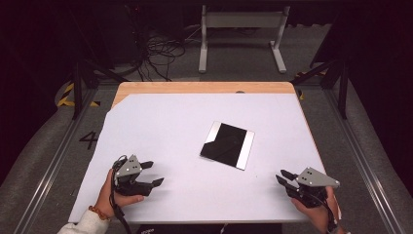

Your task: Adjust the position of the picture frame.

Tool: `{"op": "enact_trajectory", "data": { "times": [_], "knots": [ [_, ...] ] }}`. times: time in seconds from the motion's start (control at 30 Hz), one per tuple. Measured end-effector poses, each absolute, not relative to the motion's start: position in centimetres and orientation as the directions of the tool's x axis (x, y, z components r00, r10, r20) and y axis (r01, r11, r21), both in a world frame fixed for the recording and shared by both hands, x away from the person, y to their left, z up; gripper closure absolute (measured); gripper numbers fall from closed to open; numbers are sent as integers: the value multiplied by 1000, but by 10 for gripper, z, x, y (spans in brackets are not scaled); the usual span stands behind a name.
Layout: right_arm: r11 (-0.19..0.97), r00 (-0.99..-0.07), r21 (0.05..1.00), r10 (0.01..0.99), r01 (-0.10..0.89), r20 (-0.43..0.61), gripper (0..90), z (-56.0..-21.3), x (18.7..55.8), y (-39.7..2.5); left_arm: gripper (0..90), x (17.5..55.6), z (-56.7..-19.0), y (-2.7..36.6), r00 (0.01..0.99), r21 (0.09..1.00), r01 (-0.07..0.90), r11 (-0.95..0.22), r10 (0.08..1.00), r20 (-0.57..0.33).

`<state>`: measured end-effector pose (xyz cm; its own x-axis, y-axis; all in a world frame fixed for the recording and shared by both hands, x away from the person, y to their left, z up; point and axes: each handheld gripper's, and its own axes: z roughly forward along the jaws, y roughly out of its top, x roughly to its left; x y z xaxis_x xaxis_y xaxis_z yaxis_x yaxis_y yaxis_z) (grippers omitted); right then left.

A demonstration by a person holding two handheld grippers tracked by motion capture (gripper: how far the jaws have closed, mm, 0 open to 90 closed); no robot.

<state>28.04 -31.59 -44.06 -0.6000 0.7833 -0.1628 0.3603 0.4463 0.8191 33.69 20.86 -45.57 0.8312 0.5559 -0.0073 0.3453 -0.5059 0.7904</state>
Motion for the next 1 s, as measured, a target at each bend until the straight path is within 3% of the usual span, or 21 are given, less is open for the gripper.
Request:
{"op": "enact_trajectory", "data": {
  "times": [0.17, 0.27, 0.43, 0.63, 1.0],
  "knots": [
    [444, -602, 814, 784, 374, -151, 748, -442, 284, -315, 481, 338, -455, 209, 836, 786, 343, -515, 549, -5],
    [433, -603, 817, 786, 381, -136, 787, -441, 288, -314, 678, 337, -456, 211, 845, 779, 337, -529, 535, -2],
    [421, -600, 814, 792, 400, -114, 842, -441, 296, -312, 873, 339, -455, 209, 853, 771, 327, -546, 522, 9],
    [392, -589, 818, 804, 420, -83, 899, -440, 309, -307, 896, 353, -452, 196, 859, 772, 317, -551, 511, 12],
    [383, -582, 812, 811, 441, -67, 900, -440, 353, -280, 897, 387, -448, 157, 886, 771, 283, -570, 464, 17]
  ]
}}
